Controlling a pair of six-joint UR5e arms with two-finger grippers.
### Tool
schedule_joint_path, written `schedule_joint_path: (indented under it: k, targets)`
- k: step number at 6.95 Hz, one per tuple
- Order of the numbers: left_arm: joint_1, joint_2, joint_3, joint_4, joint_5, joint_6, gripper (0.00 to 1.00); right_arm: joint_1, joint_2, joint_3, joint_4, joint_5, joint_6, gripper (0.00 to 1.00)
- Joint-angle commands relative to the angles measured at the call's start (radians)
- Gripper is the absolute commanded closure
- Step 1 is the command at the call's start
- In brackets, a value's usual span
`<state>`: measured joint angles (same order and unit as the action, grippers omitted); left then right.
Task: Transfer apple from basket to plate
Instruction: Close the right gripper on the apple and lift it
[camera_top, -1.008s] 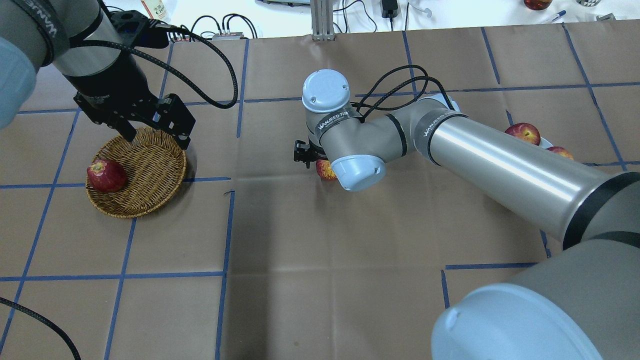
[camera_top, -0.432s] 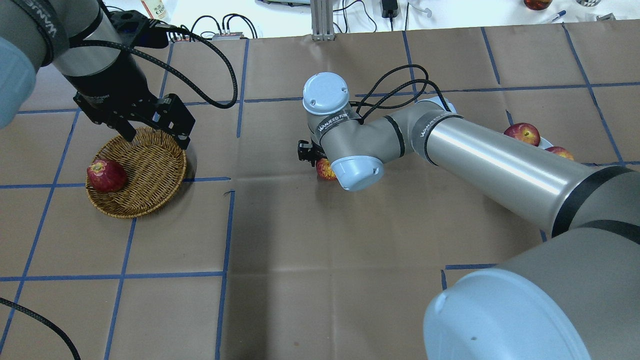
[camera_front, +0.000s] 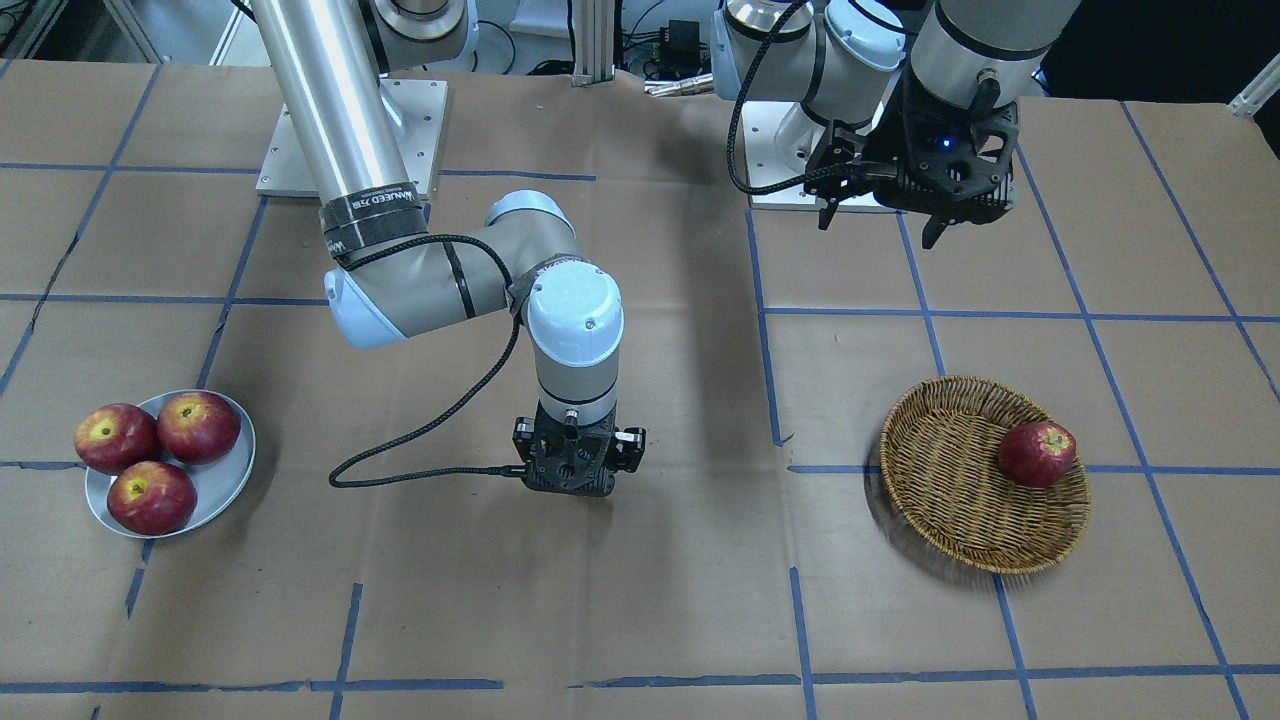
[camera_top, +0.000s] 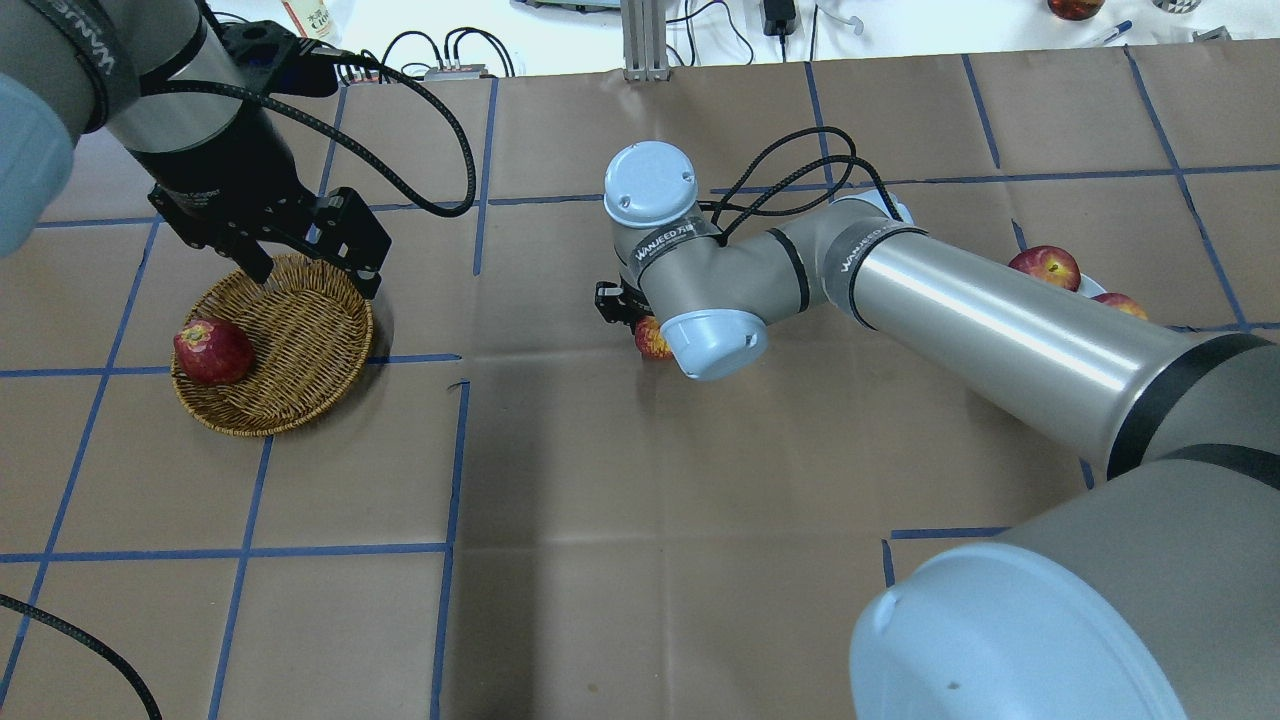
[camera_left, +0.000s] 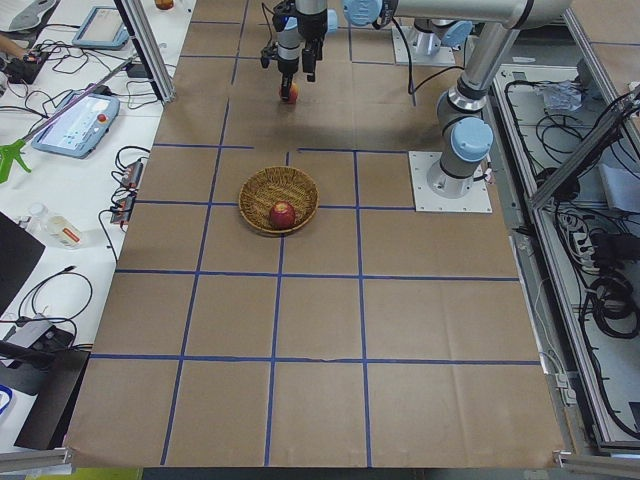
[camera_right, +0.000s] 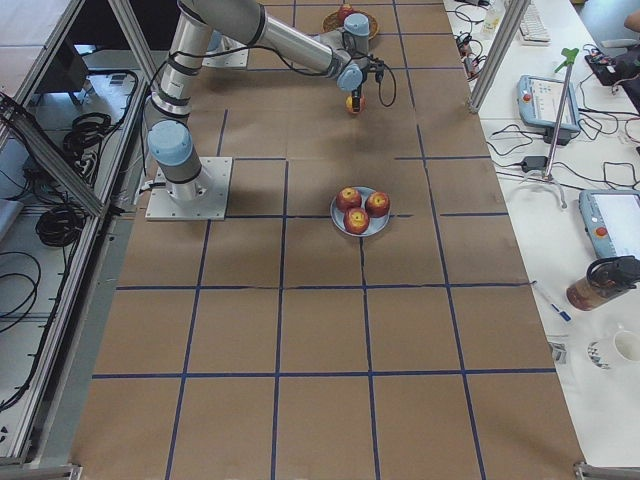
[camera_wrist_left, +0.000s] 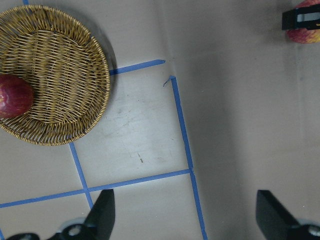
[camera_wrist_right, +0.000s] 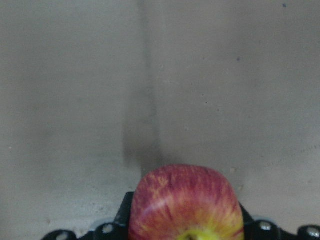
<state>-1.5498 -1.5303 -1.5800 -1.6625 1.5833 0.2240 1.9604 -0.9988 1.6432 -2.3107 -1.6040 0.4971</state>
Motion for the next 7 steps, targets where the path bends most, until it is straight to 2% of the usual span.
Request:
schedule_joint_path:
  k: [1, 3, 4, 5, 7]
  targets:
    - [-0.001, -0.001, 0.000, 0.001, 0.000, 0.002, 0.01, -0.008, -0.017, -0.047, 0.063, -0.002, 0.000, 0.44]
    - [-0.001, -0.001, 0.000, 0.001, 0.000, 0.002, 0.01, -0.026, -0.108, -0.158, 0.303, -0.005, -0.034, 0.45]
    - [0.000, -0.002, 0.000, 0.001, 0.000, 0.002, 0.01, -0.053, -0.154, -0.163, 0.354, -0.011, -0.084, 0.45]
    - [0.000, -0.002, 0.000, 0.001, 0.000, 0.002, 0.01, -0.130, -0.203, -0.154, 0.393, -0.005, -0.154, 0.45]
    - [0.000, -0.002, 0.000, 0.001, 0.000, 0.002, 0.01, -0.318, -0.308, -0.106, 0.470, -0.004, -0.424, 0.46]
